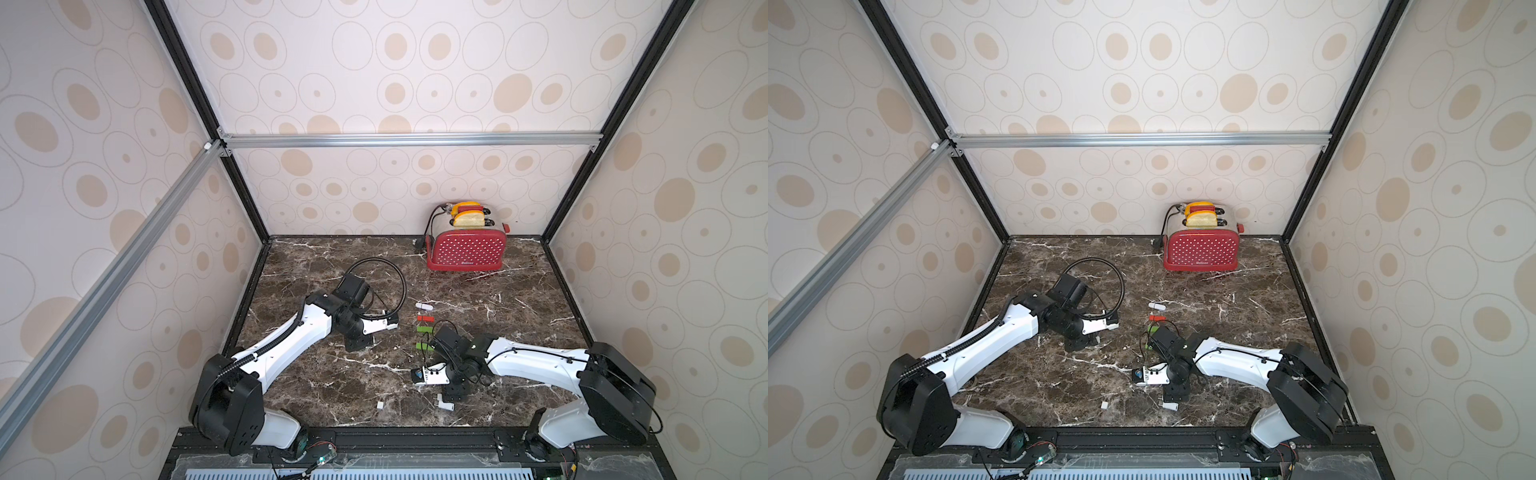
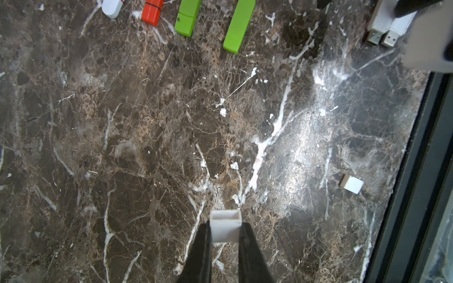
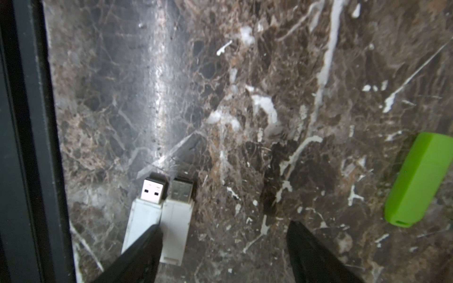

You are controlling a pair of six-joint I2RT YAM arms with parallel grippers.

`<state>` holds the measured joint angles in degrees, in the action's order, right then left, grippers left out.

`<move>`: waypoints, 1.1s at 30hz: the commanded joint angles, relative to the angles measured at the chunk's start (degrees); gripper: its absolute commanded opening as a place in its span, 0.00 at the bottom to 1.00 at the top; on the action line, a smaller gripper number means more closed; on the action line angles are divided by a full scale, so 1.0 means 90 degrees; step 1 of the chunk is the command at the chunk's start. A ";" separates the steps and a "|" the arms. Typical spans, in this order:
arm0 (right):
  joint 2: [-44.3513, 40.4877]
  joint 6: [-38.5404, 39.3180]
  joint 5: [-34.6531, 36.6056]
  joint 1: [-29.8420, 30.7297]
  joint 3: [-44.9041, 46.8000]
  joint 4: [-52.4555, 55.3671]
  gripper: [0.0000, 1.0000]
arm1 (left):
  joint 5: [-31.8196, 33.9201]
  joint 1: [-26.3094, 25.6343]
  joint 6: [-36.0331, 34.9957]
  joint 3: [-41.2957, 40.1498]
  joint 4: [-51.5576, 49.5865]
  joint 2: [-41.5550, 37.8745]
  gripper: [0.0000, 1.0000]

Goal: Close the usb drive cover
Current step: Pick up the USB drive from the center of the board.

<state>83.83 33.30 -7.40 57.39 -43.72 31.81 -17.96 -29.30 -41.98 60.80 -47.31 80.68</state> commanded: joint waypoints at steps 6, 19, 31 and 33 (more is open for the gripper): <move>0.0291 0.0001 0.0352 0.0108 0.0061 0.0042 0.83 | -0.0122 0.0072 0.0006 0.0164 -0.0146 -0.0049 0.17; 0.0145 0.0151 0.0665 0.0113 0.0042 -0.0026 0.73 | -0.0127 0.0101 0.0006 0.0148 -0.0127 -0.0059 0.17; 0.0049 0.0053 0.0450 0.0116 0.0237 0.0244 0.50 | -0.0134 0.0109 0.0006 0.0207 -0.0164 -0.0020 0.16; 0.0059 0.0046 0.0461 0.0114 0.0257 0.0239 0.48 | -0.0134 0.0106 0.0006 0.0198 -0.0163 -0.0029 0.16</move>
<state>84.07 34.30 -2.96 58.33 -42.44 31.44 -17.98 -28.91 -41.95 60.80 -47.31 80.68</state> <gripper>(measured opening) 0.490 0.181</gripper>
